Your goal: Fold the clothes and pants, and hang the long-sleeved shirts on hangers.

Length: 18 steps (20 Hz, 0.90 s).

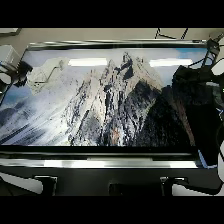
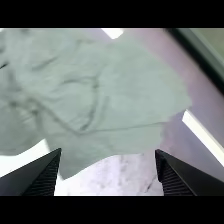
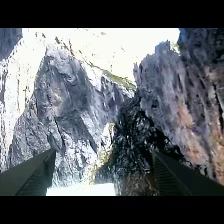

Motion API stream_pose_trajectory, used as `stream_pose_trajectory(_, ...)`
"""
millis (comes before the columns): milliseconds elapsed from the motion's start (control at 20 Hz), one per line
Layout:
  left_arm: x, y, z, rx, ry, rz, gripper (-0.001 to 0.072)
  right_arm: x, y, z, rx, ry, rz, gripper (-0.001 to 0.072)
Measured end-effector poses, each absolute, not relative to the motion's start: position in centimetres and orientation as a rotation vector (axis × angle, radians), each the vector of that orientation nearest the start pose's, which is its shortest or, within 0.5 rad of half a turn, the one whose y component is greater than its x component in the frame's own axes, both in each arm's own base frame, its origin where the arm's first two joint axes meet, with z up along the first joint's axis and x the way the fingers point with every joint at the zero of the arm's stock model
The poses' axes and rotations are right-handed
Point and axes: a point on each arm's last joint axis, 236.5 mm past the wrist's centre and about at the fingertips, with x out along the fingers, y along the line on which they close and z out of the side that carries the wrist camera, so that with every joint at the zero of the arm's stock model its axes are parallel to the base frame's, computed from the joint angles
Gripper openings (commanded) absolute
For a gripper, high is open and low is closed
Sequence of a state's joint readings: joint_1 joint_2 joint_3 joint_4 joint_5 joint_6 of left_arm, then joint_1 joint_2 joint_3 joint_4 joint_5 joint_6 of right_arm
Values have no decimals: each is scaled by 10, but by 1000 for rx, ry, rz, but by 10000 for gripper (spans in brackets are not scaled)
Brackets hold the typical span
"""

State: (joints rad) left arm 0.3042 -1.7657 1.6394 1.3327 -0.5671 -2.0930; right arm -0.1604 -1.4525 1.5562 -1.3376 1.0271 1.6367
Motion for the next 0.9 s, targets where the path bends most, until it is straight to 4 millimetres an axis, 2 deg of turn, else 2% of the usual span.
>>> stream_pose_trajectory(150,570,194,-13,-995,738,543,720,502,-34,106,336,908,-46,675)
stream_pose_trajectory(250,560,206,-38,-1058,785,590,720,499,-32,104,337,924,-43,675)
stream_pose_trajectory(350,560,210,-61,-1106,807,605,720,495,-31,101,339,944,-41,675)
stream_pose_trajectory(500,580,207,-82,-1167,760,553,720,491,-29,99,341,965,-39,675)
stream_pose_trajectory(800,620,211,-92,-1242,566,513,708,488,-22,98,378,985,-22,675)
stream_pose_trajectory(850,625,212,-90,-1243,534,512,605,486,-20,97,383,991,-18,675)
stream_pose_trajectory(900,629,211,-89,-1245,514,511,380,485,-18,96,390,998,-15,675)
